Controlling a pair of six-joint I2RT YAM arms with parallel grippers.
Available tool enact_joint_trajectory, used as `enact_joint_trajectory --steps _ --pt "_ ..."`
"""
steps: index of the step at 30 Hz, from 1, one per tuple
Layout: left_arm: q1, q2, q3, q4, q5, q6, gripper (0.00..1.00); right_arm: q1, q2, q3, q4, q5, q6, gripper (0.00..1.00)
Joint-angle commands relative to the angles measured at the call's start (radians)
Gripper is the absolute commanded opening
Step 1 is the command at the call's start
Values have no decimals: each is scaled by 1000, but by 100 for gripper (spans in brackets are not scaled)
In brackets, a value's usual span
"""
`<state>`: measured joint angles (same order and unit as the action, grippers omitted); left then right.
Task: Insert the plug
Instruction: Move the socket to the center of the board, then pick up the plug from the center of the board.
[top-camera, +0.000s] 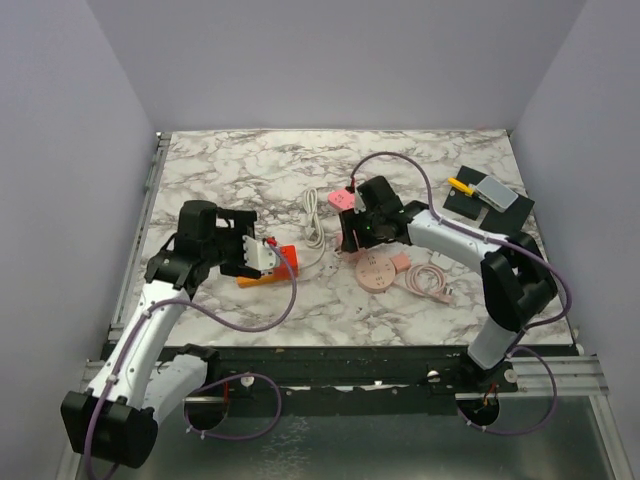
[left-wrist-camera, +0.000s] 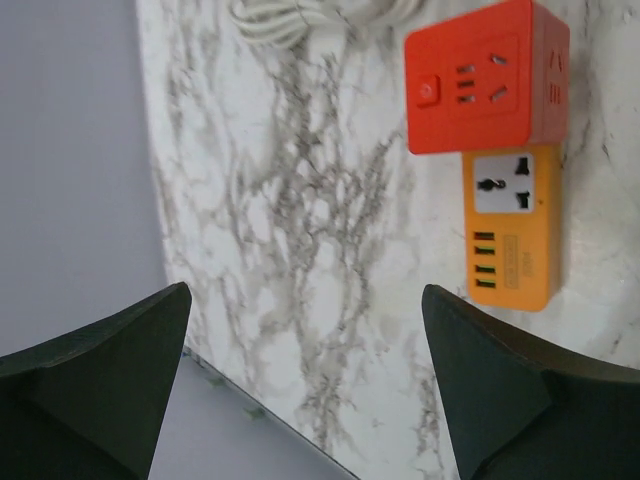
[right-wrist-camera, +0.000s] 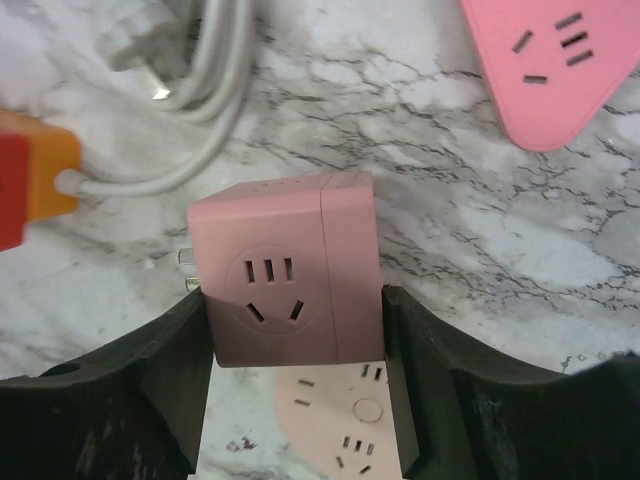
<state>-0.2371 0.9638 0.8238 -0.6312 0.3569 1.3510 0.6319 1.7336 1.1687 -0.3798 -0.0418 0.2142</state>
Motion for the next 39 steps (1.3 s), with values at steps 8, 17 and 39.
enact_joint_trajectory --steps 8,17,39 --pt "-5 -195 3 27 349 374 99 10 -179 178 -61 -520 5 29" --pt "-9 -241 -6 92 510 496 99 79 -145 321 -151 -697 -18 30" --pt "-13 -337 -103 94 651 652 99 176 -68 452 -192 -595 -37 28"
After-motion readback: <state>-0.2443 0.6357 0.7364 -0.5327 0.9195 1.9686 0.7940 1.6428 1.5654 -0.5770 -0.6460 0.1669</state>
